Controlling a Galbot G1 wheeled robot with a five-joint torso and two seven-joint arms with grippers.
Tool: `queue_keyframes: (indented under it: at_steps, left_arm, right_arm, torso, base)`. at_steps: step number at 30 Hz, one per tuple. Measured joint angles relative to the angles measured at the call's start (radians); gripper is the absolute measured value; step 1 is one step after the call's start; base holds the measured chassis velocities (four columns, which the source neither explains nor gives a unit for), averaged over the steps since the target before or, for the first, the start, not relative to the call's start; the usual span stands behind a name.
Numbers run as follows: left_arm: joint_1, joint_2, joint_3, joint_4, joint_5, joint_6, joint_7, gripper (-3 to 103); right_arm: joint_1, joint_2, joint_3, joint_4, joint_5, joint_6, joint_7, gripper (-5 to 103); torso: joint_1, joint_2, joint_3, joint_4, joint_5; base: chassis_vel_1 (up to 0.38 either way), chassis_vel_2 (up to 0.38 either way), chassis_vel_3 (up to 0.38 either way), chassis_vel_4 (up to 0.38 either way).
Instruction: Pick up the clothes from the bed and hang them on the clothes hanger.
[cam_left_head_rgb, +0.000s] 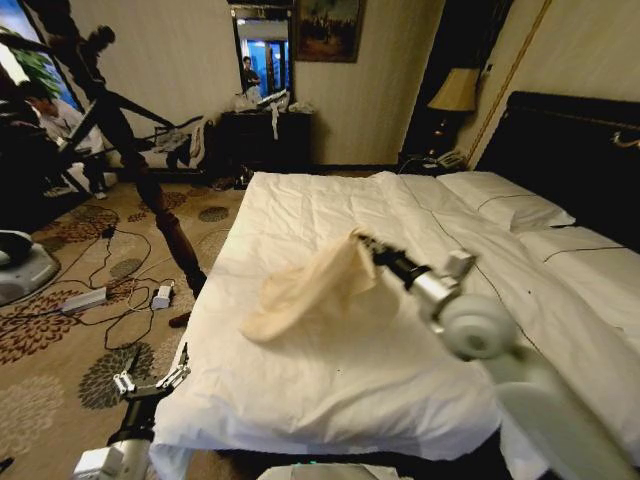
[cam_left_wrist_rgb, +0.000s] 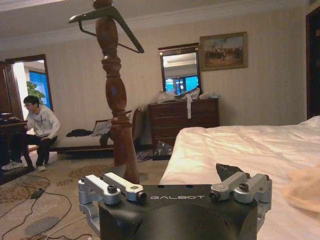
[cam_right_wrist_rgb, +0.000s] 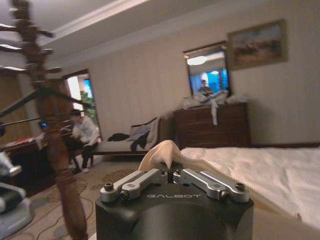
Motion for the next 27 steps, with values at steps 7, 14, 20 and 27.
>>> queue_keyframes:
  at_steps: [7, 14, 20, 27]
  left_arm:
    - [0.009, -0.001, 0.005, -0.018, 0.006, -0.001, 0.000, 100]
    - [0.006, 0.000, 0.018, -0.019, 0.005, 0.004, 0.000, 100]
    - [-0.011, 0.002, 0.040, -0.016, 0.015, 0.024, -0.003, 100]
    - [-0.003, -0.010, 0.030, 0.011, 0.018, 0.026, -0.005, 100]
  right_arm:
    - [-0.044, -0.090, 0.125, 0.062, 0.081, 0.001, 0.004, 0]
    - [-0.189, -0.182, 0.442, 0.060, 0.291, 0.004, 0.008, 0]
    - [-0.144, -0.194, 0.447, 0.057, 0.485, 0.012, 0.042, 0]
    - [-0.123, 0.016, 0.020, 0.020, 0.196, -0.058, -0.055, 0]
  torso:
    - [0.000, 0.000, 0.000, 0.0005, 0.0001]
    - [0.000, 0.000, 0.000, -0.0001, 0.0000]
    - [0.000, 0.000, 0.000, 0.0004, -0.0007]
    - [0.000, 0.000, 0.000, -0.0001, -0.0002]
  base:
    - [0.000, 0.000, 0.000, 0.000]
    - [0.000, 0.000, 0.000, 0.000]
    - [0.000, 0.000, 0.000, 0.000]
    - [0.000, 0.000, 0.000, 0.000]
